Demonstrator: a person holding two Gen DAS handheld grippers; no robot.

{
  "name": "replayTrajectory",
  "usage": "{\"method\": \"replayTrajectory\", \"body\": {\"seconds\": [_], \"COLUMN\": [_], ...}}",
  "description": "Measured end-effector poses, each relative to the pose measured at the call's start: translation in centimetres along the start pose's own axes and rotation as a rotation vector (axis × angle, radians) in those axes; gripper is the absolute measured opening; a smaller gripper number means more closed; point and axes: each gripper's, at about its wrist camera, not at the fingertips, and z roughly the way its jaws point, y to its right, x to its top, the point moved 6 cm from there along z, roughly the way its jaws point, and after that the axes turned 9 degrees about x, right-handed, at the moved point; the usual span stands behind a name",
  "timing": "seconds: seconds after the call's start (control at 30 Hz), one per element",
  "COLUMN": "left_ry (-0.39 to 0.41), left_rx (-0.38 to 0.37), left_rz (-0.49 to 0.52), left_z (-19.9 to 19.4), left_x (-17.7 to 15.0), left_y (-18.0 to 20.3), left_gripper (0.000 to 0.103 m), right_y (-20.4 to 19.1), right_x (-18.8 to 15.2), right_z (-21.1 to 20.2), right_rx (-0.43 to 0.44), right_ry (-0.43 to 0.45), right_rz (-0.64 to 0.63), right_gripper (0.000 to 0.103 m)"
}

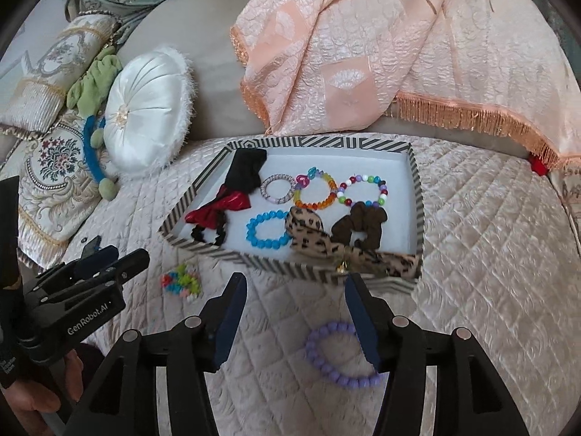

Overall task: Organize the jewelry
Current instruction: 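Withdraw both open tools from the tray toward the purple bead bracelet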

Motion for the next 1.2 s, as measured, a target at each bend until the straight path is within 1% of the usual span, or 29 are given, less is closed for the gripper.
{"method": "replayTrajectory", "body": {"seconds": [0.1, 0.17, 0.33, 0.63, 1.2], "left_ry": [0.0, 0.001, 0.003, 0.008, -0.019], "left_rx": [-0.007, -0.011, -0.012, -0.008, -0.008], "left_rz": [-0.006, -0.006, 0.001, 0.004, -0.002], "left_z": [-0.7, -1.0, -1.6, -2.1, -1.3], "left_x": [-0.7, -1.1, -1.7, -2.3, -3.0], "left_y": [-0.1, -0.1, -0.1, -0.1, -0.2], "left_gripper": [0.051, 0.056, 0.058, 0.059, 0.059], "right_y": [-0.3, -0.5, -0.9, -1.3, -0.5], "right_x": [-0.6, -1.0, -1.8, -2.4, -3.0], "right_z": [-0.6, -0.9, -1.3, -1.7, -1.5], "right_rx": [-0.004, -0.002, -0.004, -0.009, -0.023], "right_ry": [0.004, 0.0, -0.005, -0.004, -0.021], "right_rz": [-0.005, -0.006, -0.016, -0.031, -0.023], "right_gripper": [0.057, 0.058, 0.06, 0.062, 0.064]}}
